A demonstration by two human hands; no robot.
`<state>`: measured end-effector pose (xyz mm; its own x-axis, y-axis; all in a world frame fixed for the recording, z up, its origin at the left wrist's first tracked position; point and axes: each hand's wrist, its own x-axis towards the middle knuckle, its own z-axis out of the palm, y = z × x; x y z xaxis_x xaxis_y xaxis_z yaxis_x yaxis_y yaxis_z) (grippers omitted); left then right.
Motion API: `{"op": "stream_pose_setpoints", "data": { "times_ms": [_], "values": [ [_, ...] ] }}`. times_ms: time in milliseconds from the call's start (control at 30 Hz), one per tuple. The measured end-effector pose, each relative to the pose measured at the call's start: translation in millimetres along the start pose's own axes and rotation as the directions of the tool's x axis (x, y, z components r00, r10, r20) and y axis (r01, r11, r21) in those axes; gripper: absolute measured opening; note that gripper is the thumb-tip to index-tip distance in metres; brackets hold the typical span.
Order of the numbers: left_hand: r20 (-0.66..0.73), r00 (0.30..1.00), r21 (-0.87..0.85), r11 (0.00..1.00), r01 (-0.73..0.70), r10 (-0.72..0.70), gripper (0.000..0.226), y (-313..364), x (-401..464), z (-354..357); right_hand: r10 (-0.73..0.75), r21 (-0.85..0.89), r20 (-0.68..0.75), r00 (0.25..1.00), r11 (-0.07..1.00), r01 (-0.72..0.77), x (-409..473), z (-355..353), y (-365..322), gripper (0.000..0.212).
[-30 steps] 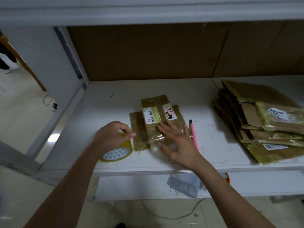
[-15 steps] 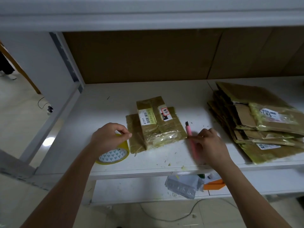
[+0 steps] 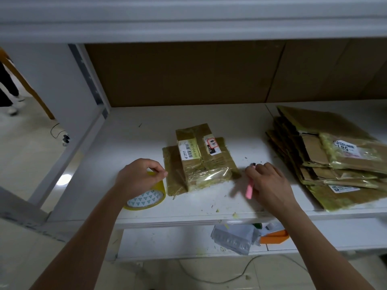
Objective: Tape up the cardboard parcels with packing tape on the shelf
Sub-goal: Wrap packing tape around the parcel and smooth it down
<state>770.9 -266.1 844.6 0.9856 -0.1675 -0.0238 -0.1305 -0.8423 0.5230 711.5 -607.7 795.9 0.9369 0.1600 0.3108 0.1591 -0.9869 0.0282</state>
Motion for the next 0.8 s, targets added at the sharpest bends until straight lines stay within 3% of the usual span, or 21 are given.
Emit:
{"op": "stream_pose_setpoints", "data": {
  "times_ms": [133,233,400,500,600,800],
  "values": [
    [0.0,1.0,-0.001,1.0,0.004,-0.004,0.007,1.5,-0.5,-0.9,0.086,0.114,-0.153,0.984,0.991,-0.069,-1.5,-7.6,-7.0,0.019],
    [-0.002,1.0,0.005,1.0,0.009,-0.009,0.007,2.1,-0.2,-0.5,0.163,0.325,-0.232,0.959,0.942,-0.082,3.3,-18.5,-19.2,0.033],
    [0.008,1.0,0.002,1.0,0.015,-0.015,0.009,2.5,0.5,-0.1,0.136,0.681,-0.35,0.927,0.717,0.152,22.1,-40.0,-67.4,0.019],
    [0.01,1.0,0.0,1.0,0.016,-0.016,0.012,2.9,-0.4,-0.4,0.149,0.822,-0.302,0.941,0.54,0.178,32.9,-44.9,-108.1,0.012],
    [0.006,0.999,-0.001,0.999,0.04,-0.04,0.017,4.2,-1.2,-1.3,0.054,0.877,-0.256,0.965,0.433,0.208,40.1,-40.9,-134.9,0.026],
    [0.01,0.998,0.025,0.997,0.067,-0.068,0.02,4.0,-1.3,-2.6,0.168,0.956,-0.058,0.984,0.294,0.006,41.3,-17.4,-146.0,0.01]
  ]
}}
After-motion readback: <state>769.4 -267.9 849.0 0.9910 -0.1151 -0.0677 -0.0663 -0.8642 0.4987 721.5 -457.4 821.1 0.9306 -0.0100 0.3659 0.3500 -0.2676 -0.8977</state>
